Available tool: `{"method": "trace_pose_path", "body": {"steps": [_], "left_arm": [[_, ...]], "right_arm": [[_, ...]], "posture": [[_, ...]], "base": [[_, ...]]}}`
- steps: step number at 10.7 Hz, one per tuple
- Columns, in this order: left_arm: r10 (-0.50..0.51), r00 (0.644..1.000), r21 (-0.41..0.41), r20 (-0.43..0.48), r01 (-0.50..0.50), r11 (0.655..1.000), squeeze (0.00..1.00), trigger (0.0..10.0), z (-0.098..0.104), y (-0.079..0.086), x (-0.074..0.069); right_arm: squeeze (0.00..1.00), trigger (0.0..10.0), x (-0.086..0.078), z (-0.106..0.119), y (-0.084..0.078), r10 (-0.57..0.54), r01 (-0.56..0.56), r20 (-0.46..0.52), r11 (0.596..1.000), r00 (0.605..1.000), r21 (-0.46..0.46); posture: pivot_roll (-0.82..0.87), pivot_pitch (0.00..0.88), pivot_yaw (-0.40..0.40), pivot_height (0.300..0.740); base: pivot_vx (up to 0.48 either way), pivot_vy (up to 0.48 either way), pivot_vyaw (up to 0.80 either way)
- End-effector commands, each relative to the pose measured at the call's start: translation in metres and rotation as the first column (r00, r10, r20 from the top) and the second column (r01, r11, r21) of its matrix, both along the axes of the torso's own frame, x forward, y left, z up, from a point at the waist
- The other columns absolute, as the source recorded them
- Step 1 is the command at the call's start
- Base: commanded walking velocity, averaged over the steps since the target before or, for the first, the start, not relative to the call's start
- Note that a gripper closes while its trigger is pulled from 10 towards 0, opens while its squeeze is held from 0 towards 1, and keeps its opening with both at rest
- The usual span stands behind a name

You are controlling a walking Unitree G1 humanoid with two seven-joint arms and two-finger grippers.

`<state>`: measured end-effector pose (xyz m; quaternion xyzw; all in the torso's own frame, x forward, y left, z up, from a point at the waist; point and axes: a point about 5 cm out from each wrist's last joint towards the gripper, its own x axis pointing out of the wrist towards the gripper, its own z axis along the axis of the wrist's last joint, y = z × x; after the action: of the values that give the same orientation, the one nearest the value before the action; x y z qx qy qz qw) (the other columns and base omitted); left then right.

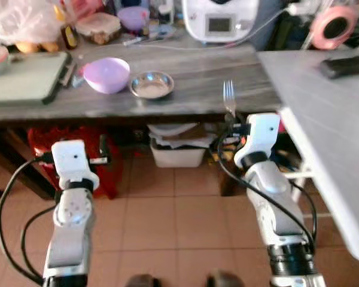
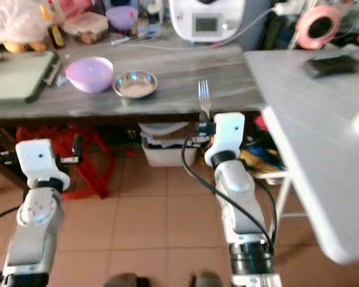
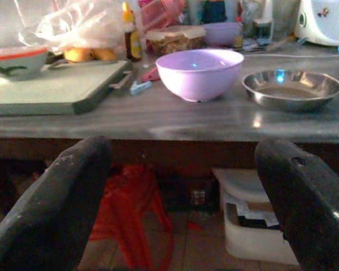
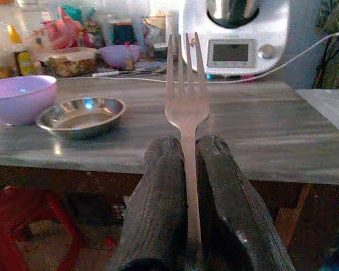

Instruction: Setting the table

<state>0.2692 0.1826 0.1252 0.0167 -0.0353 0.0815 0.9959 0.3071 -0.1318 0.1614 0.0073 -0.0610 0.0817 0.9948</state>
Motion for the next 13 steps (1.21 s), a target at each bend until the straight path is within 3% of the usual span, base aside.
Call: {"method": "trace_pose_path", "body": {"steps": [1, 4, 5, 6, 7, 10, 13], "left_arm": [[-0.011, 1.0, 0.008, 0.005, 0.011, 1.0, 0.0, 10.0, 0.002, -0.004, 0.0], [-0.027, 1.0, 0.032, 0.015, 0.027, 0.999, 0.0, 10.0, 0.004, -0.009, 0.0], [-0.03, 0.999, 0.031, 0.015, 0.03, 0.999, 0.0, 10.0, 0.004, -0.011, -0.001], [-0.031, 0.999, 0.031, 0.015, 0.031, 0.999, 0.0, 10.0, 0.003, -0.011, -0.001], [-0.035, 0.999, 0.022, 0.013, 0.035, 0.999, 0.0, 10.0, 0.003, -0.012, -0.002], [-0.042, 0.999, 0.005, 0.012, 0.042, 0.999, 0.0, 10.0, 0.001, -0.014, -0.007], [-0.027, 1.0, 0.012, -0.007, 0.027, 1.0, 0.0, 10.0, -0.001, -0.009, -0.016]], "right_arm": [[0.0, 0.0, 0.0, 0.003, -0.006, -0.02, 0.02, 0.012, 1.0, 1.0, 0.002], [0.0, 0.0, 0.0, 0.002, -0.005, -0.017, 0.017, 0.005, 1.0, 1.0, 0.003], [0.0, 3.7, 0.001, 0.001, -0.004, -0.016, 0.016, -0.001, 1.0, 1.0, 0.002], [0.0, 8.8, 0.001, 0.001, -0.003, -0.015, 0.015, -0.005, 1.0, 1.0, 0.001], [0.0, 10.0, 0.002, 0.001, -0.003, -0.011, 0.011, -0.01, 1.0, 1.0, 0.0], [0.0, 10.0, 0.002, 0.0, -0.005, -0.041, 0.041, -0.01, 0.999, 0.999, -0.008], [0.0, 10.0, 0.008, -0.006, -0.023, -0.15, 0.15, -0.056, 0.989, 0.987, -0.012]], "posture": [[0.0, 0.107, 0.035, 0.74], [0.0, 0.111, 0.036, 0.74], [0.0, 0.112, 0.037, 0.74], [0.0, 0.112, 0.037, 0.74], [0.0, 0.112, 0.036, 0.74], [0.01, 0.117, 0.037, 0.74], [0.02, 0.138, 0.041, 0.74]], "base": [[0.368, 0.311, 0.0], [0.444, 0.101, 0.0], [0.48, 0.0, 0.0], [0.48, 0.0, 0.0], [0.48, 0.0, 0.0], [0.119, 0.0, 0.0], [0.0, 0.0, 0.0]]}}
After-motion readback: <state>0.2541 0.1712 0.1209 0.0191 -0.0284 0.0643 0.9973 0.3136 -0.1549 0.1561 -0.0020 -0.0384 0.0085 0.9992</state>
